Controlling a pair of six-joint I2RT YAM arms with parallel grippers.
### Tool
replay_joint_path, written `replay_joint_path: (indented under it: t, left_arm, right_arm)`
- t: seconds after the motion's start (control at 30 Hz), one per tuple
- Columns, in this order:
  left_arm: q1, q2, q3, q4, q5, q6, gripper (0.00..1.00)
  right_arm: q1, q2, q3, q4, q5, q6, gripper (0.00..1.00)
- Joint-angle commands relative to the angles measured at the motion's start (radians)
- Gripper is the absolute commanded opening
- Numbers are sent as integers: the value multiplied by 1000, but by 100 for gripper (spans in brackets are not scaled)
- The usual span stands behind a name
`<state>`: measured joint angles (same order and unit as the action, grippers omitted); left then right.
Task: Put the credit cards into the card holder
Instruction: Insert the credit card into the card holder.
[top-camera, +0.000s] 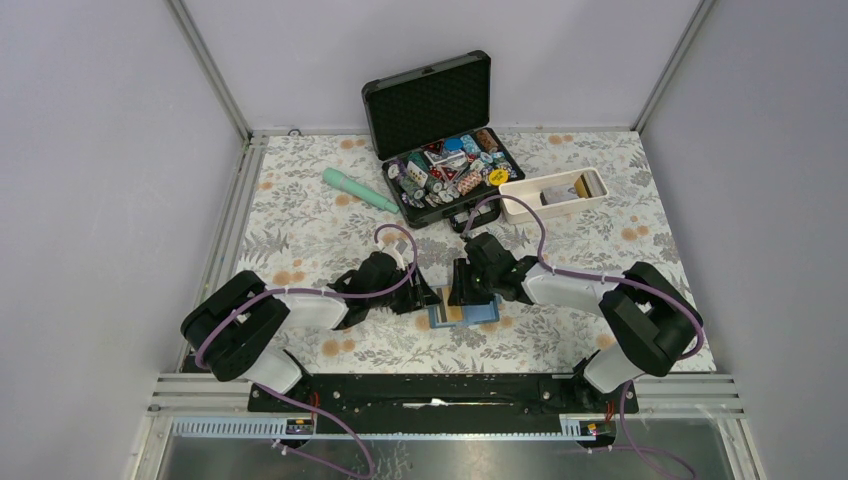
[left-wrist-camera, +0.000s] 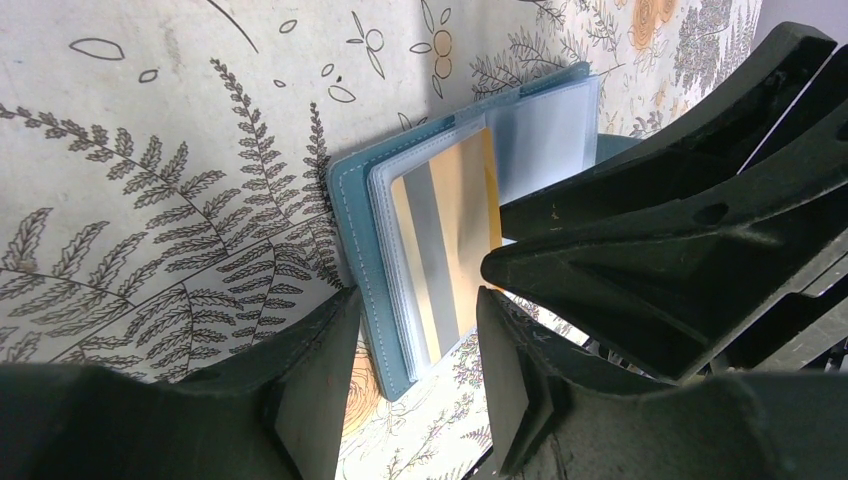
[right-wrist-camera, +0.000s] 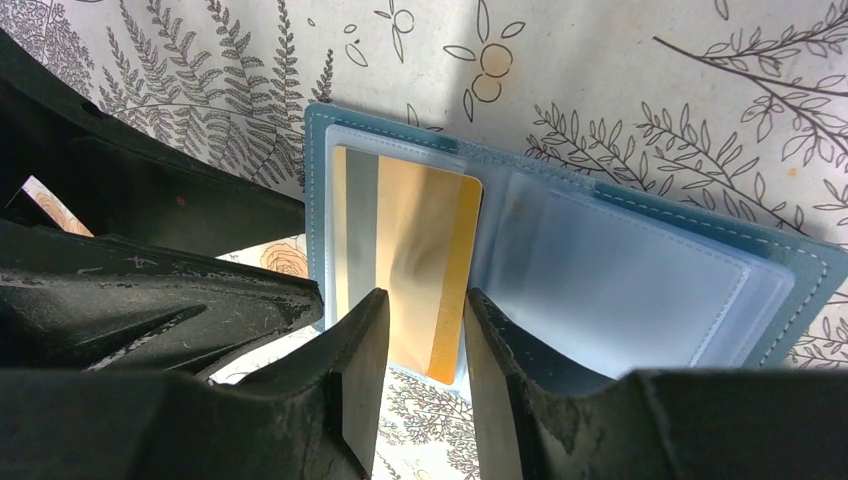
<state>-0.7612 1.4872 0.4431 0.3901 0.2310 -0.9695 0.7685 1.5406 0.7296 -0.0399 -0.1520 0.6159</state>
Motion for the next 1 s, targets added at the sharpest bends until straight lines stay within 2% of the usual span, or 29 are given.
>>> replay_joint_path:
  t: [0.0, 0.37, 0.97]
  left_arm:
    - [-13, -5, 23, -16, -20, -1, 49]
    - [-14, -55, 13, -66, -52, 12, 49]
    - [-47, -90, -16, -69, -64, -6, 49]
  right_arm:
    - [24, 5, 5, 30, -36, 30, 40]
    - [30, -72, -29, -13, -2, 42, 45]
    - [62, -95, -69, -17, 17, 79, 41]
